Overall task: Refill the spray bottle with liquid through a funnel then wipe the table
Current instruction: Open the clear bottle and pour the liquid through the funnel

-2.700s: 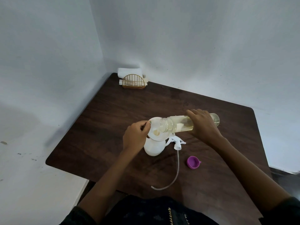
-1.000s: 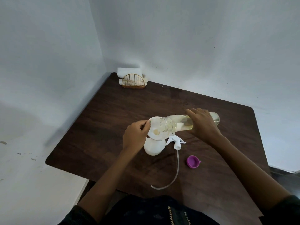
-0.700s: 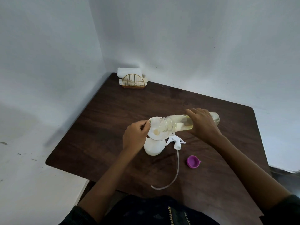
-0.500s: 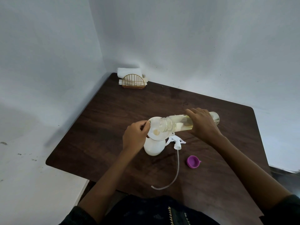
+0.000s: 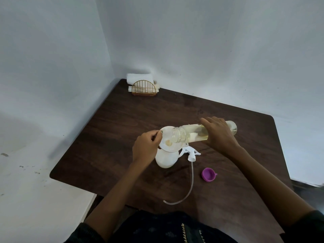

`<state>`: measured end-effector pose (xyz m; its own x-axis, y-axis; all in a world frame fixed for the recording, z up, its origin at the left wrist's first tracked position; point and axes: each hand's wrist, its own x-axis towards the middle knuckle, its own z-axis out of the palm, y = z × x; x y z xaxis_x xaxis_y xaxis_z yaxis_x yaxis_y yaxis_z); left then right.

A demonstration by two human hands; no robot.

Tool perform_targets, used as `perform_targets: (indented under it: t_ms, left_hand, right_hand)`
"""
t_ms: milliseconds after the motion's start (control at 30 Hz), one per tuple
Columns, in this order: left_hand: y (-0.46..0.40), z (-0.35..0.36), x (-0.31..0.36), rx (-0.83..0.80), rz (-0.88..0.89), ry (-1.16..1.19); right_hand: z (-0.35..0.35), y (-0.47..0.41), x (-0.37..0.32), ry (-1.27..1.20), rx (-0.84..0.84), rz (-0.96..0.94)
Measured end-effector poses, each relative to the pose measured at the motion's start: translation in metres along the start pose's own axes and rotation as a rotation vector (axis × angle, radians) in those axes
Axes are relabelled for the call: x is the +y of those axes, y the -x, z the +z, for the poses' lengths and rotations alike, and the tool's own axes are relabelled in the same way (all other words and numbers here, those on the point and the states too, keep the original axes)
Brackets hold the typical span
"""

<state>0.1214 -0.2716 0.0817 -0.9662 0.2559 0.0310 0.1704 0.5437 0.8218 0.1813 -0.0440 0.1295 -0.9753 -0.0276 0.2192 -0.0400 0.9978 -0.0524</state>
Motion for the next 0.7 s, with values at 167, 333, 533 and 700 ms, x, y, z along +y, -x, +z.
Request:
perform_targets:
  t_ms: [167, 333, 533, 700]
  left_hand:
    - [0.0001, -0.0002, -0.0007, -0.004, 0.005, 0.001]
    - [-0.0003, -0.0007, -0.0010, -0.006, 0.009, 0.002]
    - [0.0002, -0.0010, -0.0004, 0.000, 0.016, -0.001]
    - [0.0004, -0.0008, 0.0000, -0.001, 0.022, 0.008]
  right_hand:
    - [0.0004, -0.0009, -0.0004, 0.004, 0.003, 0.003]
    - [0.0006, -0.0011, -0.0006, 0.007, 0.011, -0.009]
    - [0.0005, -0.0006, 0.0001, 0.005, 0.011, -0.011]
    - [0.0006, -0.0011, 0.0001, 0.009, 0.006, -0.009]
